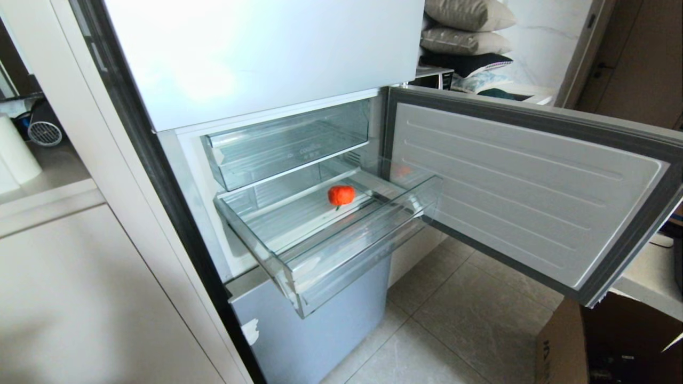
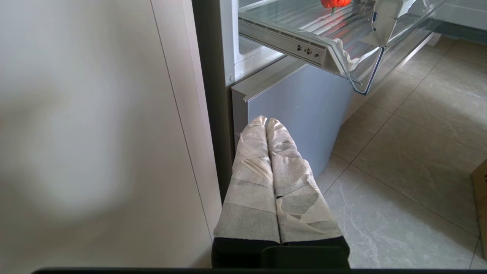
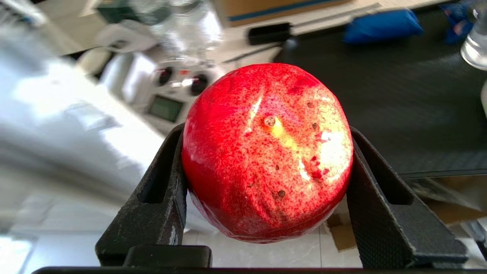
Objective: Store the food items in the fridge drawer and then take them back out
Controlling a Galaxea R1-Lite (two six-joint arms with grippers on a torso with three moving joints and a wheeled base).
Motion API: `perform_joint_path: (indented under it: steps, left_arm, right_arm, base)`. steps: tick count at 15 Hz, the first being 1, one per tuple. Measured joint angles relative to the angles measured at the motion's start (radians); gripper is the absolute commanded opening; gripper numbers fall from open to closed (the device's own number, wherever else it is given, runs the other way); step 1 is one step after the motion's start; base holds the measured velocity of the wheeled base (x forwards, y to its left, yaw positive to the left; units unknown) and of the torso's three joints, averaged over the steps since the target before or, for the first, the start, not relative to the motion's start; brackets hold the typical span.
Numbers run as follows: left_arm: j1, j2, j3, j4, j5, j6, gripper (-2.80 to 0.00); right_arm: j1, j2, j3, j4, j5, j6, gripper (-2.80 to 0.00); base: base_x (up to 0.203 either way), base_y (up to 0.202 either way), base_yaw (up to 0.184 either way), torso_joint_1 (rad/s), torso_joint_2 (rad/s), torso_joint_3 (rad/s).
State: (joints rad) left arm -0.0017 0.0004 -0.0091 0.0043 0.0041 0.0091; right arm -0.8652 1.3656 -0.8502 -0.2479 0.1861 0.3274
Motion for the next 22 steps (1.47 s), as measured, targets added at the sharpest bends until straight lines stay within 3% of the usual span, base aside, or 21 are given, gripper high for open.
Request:
perform_joint_path:
  steps: [6, 13, 21, 22]
  left_arm:
    - [0.000, 0.000, 0.000, 0.000, 0.000, 0.000, -2.80]
    - [0.000, 0.000, 0.000, 0.000, 0.000, 0.000, -2.80]
    - [0.000, 0.000, 0.000, 0.000, 0.000, 0.000, -2.80]
    - [0.000, 0.000, 0.000, 0.000, 0.000, 0.000, -2.80]
  right_arm:
    - [-0.122, 0.286, 0.034, -0.215, 0.058, -0.039, -2.80]
    - [-0.144, 0.600, -0.042, -0.468, 0.067, -0.058, -2.80]
    - [-0.159, 0.766, -0.151, -0.489, 0.063, -0.073, -2.80]
    - [-0.159, 0.773, -0.157, -0.490, 0.062, -0.073, 0.00]
  base:
    - [0.000, 0.000, 0.000, 0.000, 0.00, 0.000]
    - [0.000, 0.000, 0.000, 0.000, 0.00, 0.000]
    - [0.000, 0.000, 0.000, 0.000, 0.00, 0.000]
    - [0.000, 0.000, 0.000, 0.000, 0.00, 0.000]
